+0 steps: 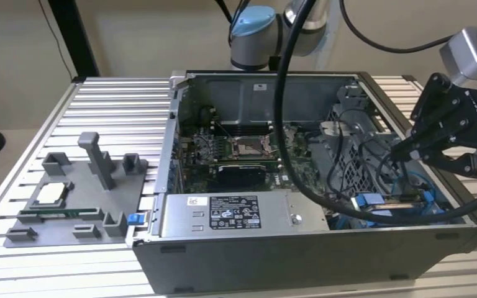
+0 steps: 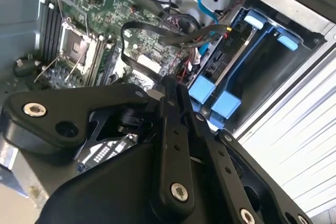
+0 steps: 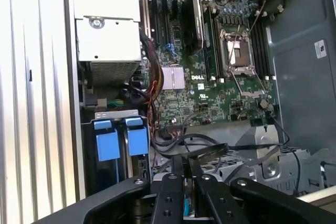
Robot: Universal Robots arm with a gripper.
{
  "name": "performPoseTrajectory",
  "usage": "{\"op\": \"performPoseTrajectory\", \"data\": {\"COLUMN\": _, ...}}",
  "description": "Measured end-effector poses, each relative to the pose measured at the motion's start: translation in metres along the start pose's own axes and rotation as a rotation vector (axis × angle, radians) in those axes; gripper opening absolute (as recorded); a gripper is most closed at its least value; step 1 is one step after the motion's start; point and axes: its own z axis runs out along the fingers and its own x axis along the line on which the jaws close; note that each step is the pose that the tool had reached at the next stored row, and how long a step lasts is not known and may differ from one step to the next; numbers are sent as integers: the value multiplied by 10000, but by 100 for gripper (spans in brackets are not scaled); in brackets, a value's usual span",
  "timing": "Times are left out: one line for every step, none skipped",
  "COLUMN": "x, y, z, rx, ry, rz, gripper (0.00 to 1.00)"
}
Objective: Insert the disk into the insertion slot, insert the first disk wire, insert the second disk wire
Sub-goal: 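Insert the second disk wire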
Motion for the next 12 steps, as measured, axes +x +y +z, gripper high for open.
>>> {"op": "performPoseTrajectory", "data": {"x": 5, "y": 3, "z": 1, "rx": 1, "ry": 5, "rz": 1, "gripper": 0}}
{"op": "performPoseTrajectory", "data": {"x": 9, "y": 4, "z": 4, "rx": 2, "ry": 19, "rz": 2, "gripper": 0}}
{"op": "performPoseTrajectory", "data": {"x": 13, "y": 4, "z": 9, "rx": 7, "ry": 52, "rz": 6, "gripper": 0}}
{"op": "performPoseTrajectory", "data": {"x": 17, "y": 4, "z": 13, "rx": 14, "ry": 88, "rz": 10, "gripper": 0}}
{"op": "performPoseTrajectory", "data": {"x": 20, "y": 4, "z": 18, "rx": 28, "ry": 133, "rz": 14, "gripper": 0}}
{"op": "performPoseTrajectory", "data": {"x": 21, "y": 3, "z": 21, "rx": 44, "ry": 180, "rz": 16, "gripper": 0}}
{"op": "performPoseTrajectory", "data": {"x": 22, "y": 4, "z": 24, "rx": 71, "ry": 233, "rz": 18, "gripper": 0}}
{"op": "performPoseTrajectory", "data": {"x": 23, "y": 4, "z": 26, "rx": 102, "ry": 290, "rz": 17, "gripper": 0}}
{"op": "performPoseTrajectory", "data": {"x": 24, "y": 3, "z": 27, "rx": 135, "ry": 348, "rz": 16, "gripper": 0}}
{"op": "performPoseTrajectory", "data": {"x": 24, "y": 3, "z": 29, "rx": 170, "ry": 407, "rz": 14, "gripper": 0}}
{"op": "performPoseTrajectory", "data": {"x": 25, "y": 4, "z": 31, "rx": 201, "ry": 462, "rz": 12, "gripper": 0}}
{"op": "performPoseTrajectory", "data": {"x": 26, "y": 3, "z": 33, "rx": 236, "ry": 521, "rz": 11, "gripper": 0}}
